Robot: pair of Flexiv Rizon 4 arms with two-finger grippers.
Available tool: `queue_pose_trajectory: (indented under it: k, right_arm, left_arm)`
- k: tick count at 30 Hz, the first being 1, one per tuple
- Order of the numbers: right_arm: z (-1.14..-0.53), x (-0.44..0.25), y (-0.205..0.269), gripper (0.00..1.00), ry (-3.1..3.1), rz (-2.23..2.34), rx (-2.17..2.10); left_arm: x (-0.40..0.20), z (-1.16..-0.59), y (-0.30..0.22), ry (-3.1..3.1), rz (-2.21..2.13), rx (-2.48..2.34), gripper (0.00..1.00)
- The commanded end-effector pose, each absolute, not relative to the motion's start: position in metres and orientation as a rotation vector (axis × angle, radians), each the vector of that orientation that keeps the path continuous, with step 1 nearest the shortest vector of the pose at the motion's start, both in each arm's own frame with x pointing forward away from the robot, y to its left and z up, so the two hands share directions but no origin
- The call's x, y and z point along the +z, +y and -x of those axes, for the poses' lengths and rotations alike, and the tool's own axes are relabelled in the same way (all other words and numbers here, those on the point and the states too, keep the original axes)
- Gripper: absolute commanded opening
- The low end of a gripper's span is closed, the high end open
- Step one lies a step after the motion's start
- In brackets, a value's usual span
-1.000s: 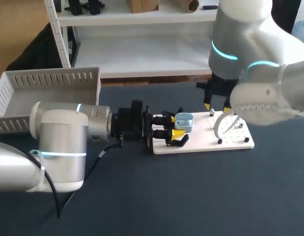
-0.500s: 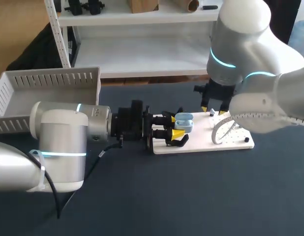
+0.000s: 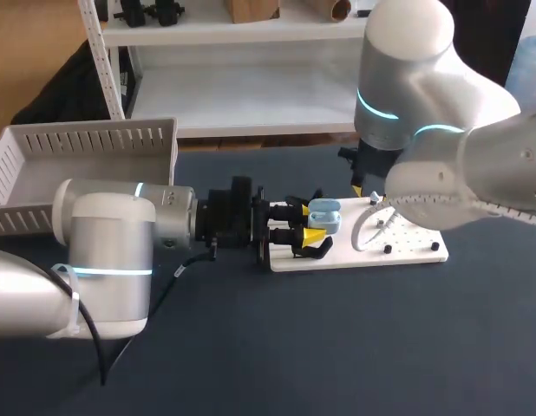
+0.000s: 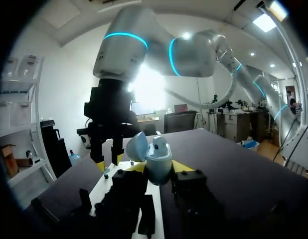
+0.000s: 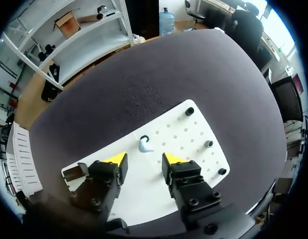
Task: Pick up each earbud case from the left stands, insert the matching earbuds, close the lid, and place the case in the box.
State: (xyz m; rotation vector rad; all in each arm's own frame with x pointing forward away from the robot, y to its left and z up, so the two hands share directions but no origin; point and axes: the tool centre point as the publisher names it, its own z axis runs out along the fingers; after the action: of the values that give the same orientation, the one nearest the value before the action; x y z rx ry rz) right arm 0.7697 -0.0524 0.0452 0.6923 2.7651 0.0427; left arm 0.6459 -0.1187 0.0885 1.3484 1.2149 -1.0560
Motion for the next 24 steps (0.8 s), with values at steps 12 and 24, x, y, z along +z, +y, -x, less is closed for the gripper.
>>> queue_pose_trajectory:
  k: [12,24]
  right_arm:
    - [-0.7819,0.0359,-0.0512,0.36,2.772,-0.779,0.025]
    - [-0.7809,0.0328,-0.0527,0.31,2.776,-0.794,0.017]
  left_arm:
    - [0.0874,-0.6458,-0.1191,1.212,-1.344,-1.054,0.00]
    - [0.0874,-0.6458,-0.1191,1.212,-1.344,-1.054,0.00]
